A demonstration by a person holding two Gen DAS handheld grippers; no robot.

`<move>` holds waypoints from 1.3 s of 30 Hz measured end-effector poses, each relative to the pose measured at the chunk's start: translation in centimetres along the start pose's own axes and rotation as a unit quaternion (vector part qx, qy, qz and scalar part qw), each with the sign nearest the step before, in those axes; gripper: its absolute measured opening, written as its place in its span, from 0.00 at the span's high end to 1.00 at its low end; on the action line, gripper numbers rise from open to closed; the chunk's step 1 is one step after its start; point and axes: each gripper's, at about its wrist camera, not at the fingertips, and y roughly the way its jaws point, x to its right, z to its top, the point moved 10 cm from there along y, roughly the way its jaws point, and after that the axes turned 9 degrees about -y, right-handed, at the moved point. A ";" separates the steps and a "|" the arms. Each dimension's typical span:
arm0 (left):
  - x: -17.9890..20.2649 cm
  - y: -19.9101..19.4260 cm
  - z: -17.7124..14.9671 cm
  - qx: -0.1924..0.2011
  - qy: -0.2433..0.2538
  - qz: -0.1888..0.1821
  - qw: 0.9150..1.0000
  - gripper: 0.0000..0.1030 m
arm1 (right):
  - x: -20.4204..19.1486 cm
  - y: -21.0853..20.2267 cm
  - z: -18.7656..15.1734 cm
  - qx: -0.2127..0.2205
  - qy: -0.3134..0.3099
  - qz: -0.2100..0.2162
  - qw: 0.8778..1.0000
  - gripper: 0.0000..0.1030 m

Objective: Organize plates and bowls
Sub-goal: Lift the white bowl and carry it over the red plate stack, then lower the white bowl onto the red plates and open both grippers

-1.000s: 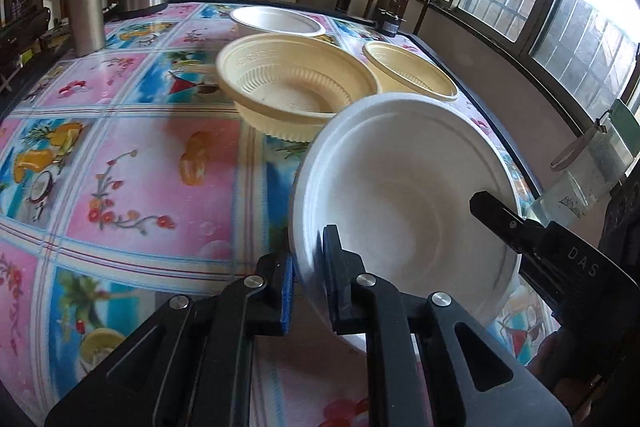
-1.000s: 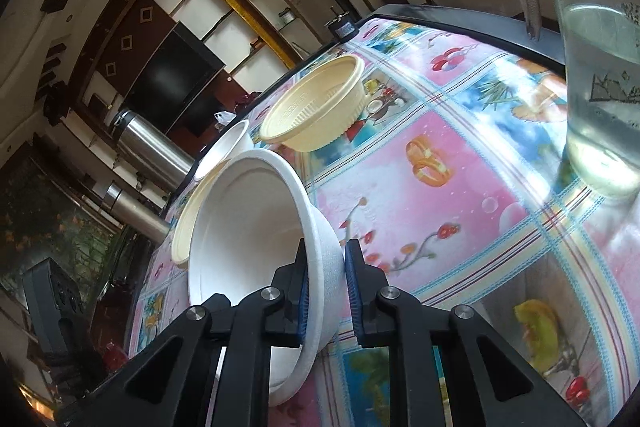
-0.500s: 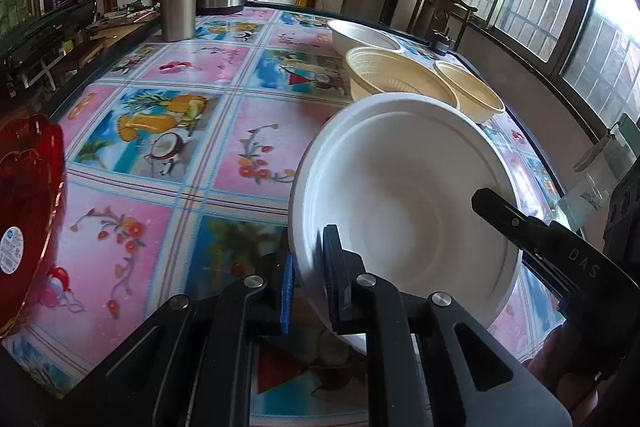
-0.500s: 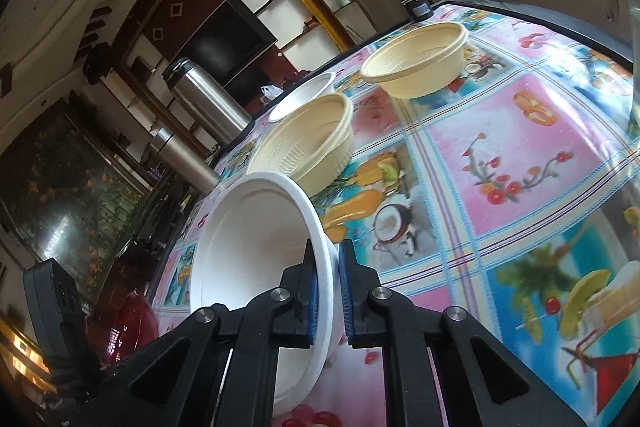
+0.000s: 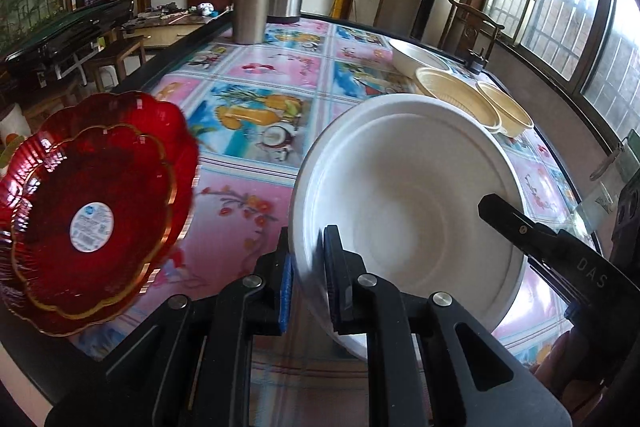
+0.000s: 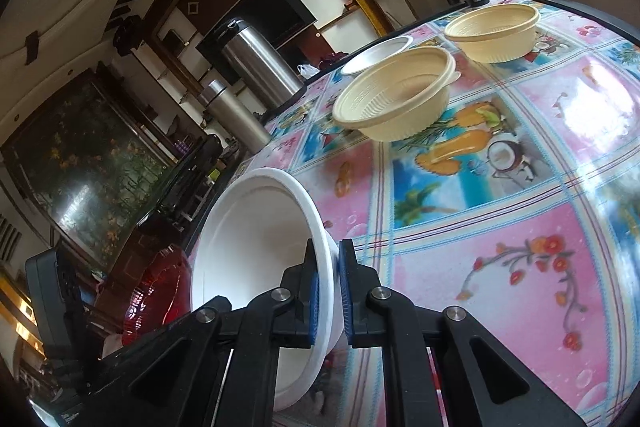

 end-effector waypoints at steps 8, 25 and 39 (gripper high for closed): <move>-3.0 -1.8 1.0 0.018 -0.015 0.005 1.000 0.88 | -4.3 0.9 -1.1 -0.012 -0.015 0.022 1.000 0.91; -9.8 -6.0 5.1 0.074 -0.054 0.032 0.995 0.87 | -12.8 0.9 0.2 -0.004 -0.039 0.070 0.997 0.89; -17.3 -4.7 4.9 0.065 -0.105 0.092 0.988 0.86 | -21.3 6.7 -1.7 -0.052 -0.073 0.113 0.990 0.88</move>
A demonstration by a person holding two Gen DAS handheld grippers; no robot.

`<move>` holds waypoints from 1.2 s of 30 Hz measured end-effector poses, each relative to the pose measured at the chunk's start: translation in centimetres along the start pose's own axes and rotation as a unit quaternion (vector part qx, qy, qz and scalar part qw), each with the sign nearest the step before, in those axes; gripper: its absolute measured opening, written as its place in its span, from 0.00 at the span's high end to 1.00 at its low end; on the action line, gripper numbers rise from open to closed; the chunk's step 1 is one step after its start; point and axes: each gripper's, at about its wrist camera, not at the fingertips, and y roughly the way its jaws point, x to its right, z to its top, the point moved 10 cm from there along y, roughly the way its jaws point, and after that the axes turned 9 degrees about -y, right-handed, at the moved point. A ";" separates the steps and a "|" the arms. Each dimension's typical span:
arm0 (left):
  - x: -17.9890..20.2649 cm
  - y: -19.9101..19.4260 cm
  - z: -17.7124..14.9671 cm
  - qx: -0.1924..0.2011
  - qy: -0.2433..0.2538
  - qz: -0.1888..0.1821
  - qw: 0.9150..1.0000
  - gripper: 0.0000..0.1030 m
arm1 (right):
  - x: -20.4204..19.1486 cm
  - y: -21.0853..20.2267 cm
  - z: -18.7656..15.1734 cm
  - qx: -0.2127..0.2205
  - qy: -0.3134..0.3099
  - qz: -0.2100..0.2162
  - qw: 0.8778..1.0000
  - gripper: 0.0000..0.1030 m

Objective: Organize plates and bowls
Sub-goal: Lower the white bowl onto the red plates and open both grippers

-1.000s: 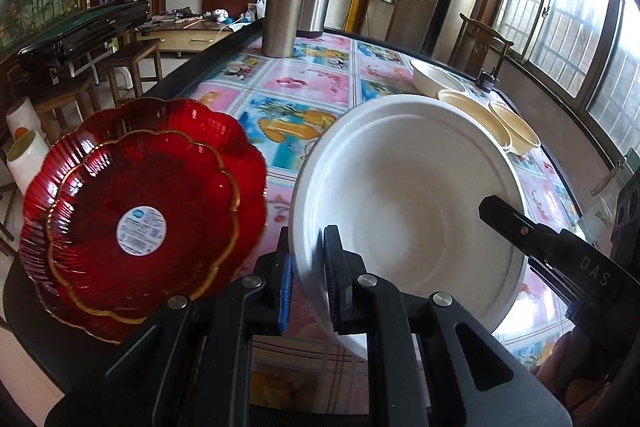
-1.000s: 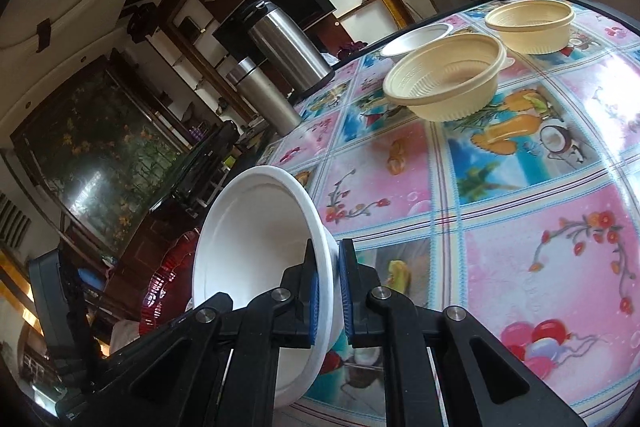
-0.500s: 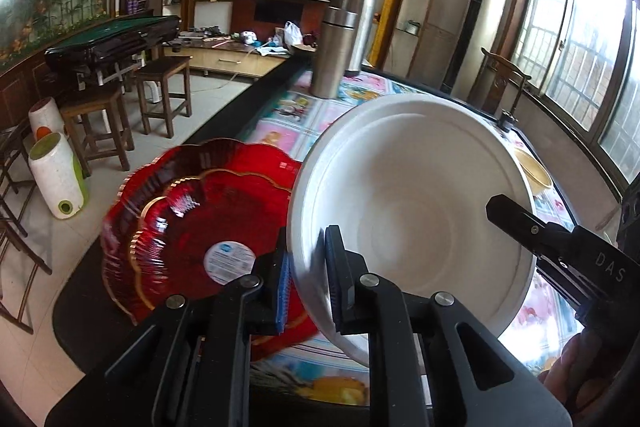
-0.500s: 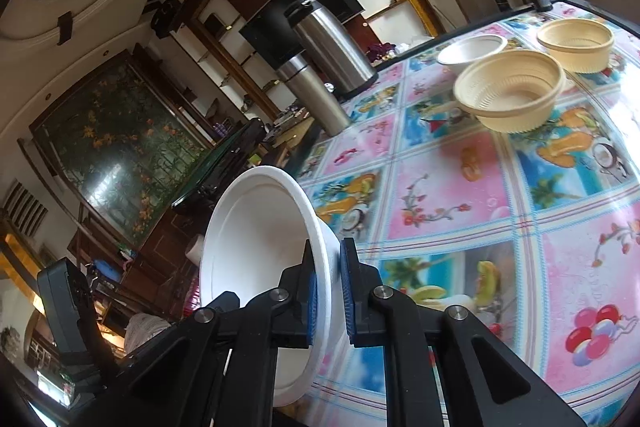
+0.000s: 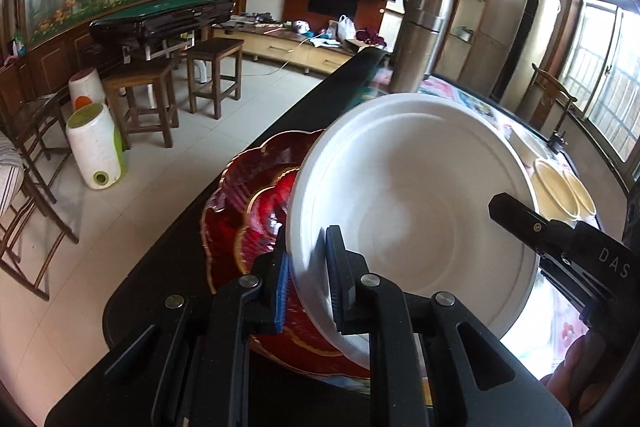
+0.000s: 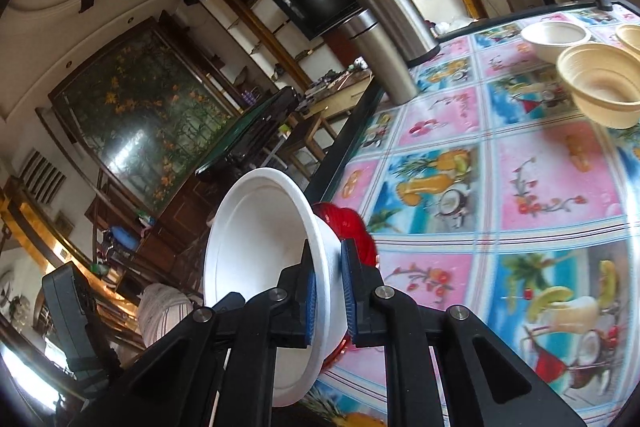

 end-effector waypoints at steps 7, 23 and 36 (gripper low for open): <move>-1.2 1.4 0.1 -0.011 -0.004 0.022 1.000 0.86 | -1.0 3.2 -1.0 -0.030 0.004 0.008 1.000 0.88; -3.1 1.6 0.8 0.016 0.001 0.076 0.997 0.70 | -0.6 5.4 -2.2 -0.031 -0.056 -0.059 0.996 0.66; -6.4 -3.9 4.9 0.152 -0.017 0.142 0.978 0.41 | 6.6 0.1 0.0 0.071 0.001 -0.099 0.993 0.26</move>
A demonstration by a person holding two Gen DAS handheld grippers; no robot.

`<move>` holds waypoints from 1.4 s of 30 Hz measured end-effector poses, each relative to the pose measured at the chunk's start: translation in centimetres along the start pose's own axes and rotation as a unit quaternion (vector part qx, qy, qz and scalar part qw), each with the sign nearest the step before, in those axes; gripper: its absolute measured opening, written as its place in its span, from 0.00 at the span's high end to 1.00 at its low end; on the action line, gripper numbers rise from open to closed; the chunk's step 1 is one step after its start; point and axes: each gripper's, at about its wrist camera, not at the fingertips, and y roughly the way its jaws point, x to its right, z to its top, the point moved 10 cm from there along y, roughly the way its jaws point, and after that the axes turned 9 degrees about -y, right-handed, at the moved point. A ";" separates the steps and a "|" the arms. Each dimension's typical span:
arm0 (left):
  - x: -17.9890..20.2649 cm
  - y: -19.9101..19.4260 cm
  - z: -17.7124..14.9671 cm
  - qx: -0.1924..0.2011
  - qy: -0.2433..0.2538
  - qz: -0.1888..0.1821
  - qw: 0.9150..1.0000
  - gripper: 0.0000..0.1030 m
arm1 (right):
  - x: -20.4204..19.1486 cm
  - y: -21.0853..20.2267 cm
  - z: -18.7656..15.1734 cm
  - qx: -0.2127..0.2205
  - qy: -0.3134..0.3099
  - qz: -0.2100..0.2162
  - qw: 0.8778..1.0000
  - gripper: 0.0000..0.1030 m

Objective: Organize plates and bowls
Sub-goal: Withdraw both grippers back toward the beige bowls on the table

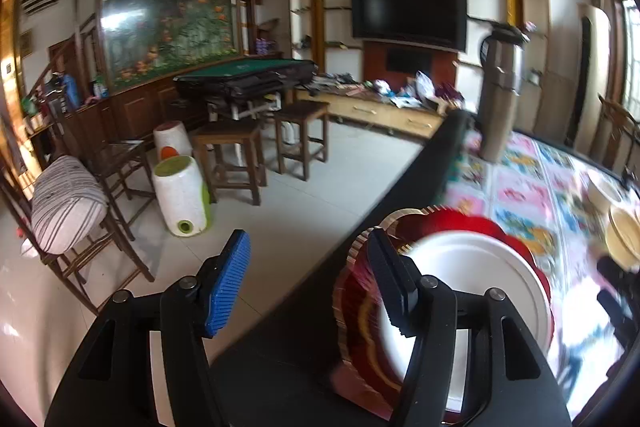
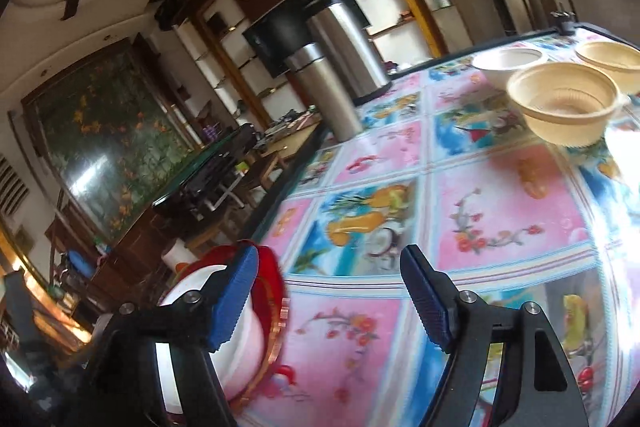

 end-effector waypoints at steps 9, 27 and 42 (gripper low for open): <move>-0.7 -1.8 1.1 0.000 -0.034 -0.030 0.999 0.39 | 3.0 0.4 -0.6 -0.023 0.082 0.027 0.996 0.26; 16.9 -7.3 -8.5 -0.052 0.181 -0.160 0.969 0.26 | 4.7 -0.3 -1.6 -0.039 0.112 0.041 0.992 0.26; 29.3 -7.1 -9.8 -0.167 0.247 -0.220 0.929 0.26 | 20.0 -10.0 2.9 0.046 0.160 -0.062 0.984 0.25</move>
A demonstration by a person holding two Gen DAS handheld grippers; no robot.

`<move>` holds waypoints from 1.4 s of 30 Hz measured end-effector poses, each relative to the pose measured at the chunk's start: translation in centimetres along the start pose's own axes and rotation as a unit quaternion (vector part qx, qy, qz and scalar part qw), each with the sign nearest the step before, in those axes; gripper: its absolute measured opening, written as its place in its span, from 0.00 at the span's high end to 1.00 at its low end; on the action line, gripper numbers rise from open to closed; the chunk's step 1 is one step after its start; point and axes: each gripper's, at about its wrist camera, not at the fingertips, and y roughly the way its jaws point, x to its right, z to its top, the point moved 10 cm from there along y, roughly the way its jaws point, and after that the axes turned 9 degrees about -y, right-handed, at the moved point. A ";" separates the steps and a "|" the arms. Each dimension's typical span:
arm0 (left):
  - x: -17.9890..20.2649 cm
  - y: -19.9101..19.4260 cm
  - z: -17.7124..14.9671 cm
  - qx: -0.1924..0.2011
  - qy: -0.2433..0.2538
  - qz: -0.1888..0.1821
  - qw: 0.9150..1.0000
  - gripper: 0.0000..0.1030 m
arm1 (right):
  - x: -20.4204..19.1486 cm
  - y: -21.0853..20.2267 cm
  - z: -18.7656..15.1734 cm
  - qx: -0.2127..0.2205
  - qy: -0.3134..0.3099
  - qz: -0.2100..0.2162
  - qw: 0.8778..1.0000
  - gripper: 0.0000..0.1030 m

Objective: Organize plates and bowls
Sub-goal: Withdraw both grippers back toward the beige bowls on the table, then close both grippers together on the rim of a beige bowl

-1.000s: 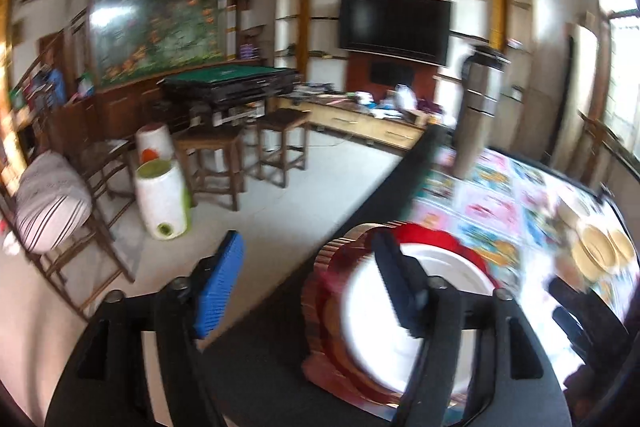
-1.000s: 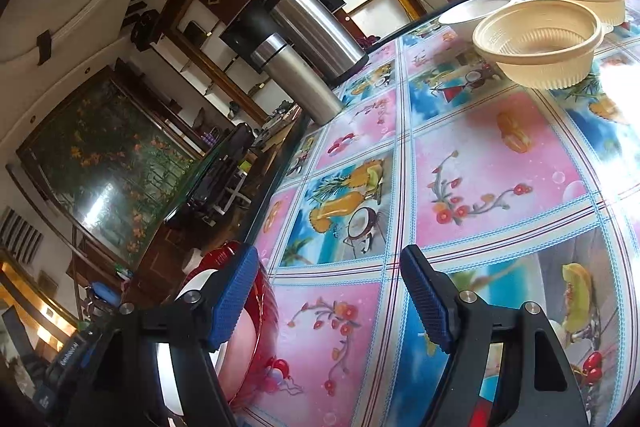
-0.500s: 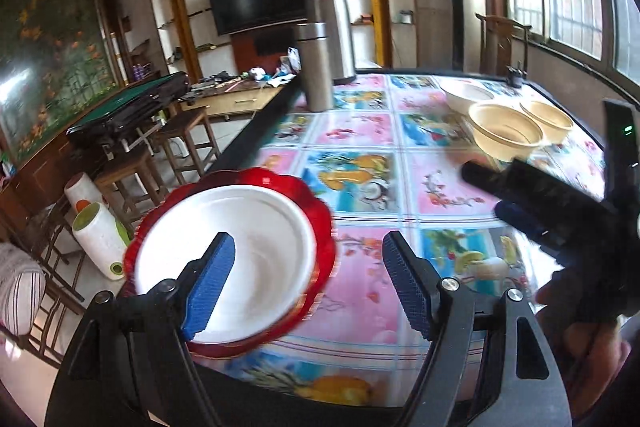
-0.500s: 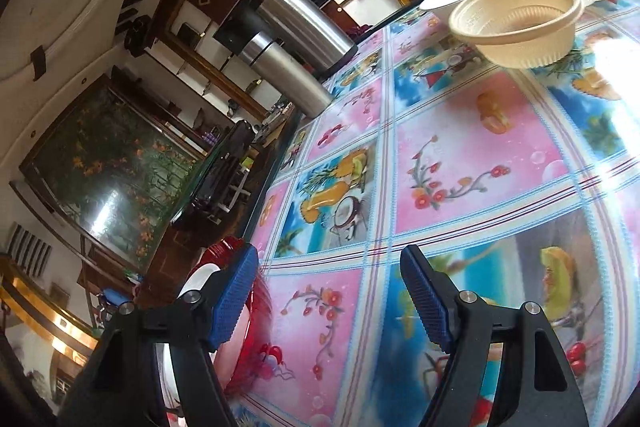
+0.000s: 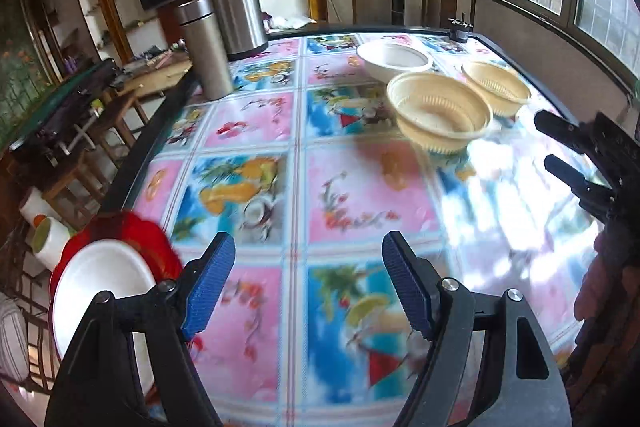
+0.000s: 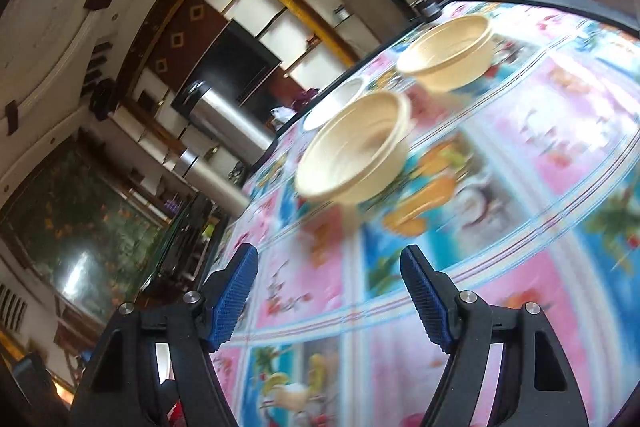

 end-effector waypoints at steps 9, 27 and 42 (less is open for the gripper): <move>4.8 2.4 11.4 -0.023 -0.078 -0.058 0.995 0.25 | 1.4 0.5 8.7 -0.032 -0.030 -0.001 0.999 0.26; 7.7 13.1 9.2 -0.078 -0.156 -0.092 0.980 0.26 | 4.5 9.1 11.1 -0.156 -0.003 -0.008 0.988 0.26; 10.0 15.2 7.3 -0.139 -0.172 -0.197 0.955 0.26 | 6.1 12.0 9.7 -0.150 0.026 -0.009 0.988 0.39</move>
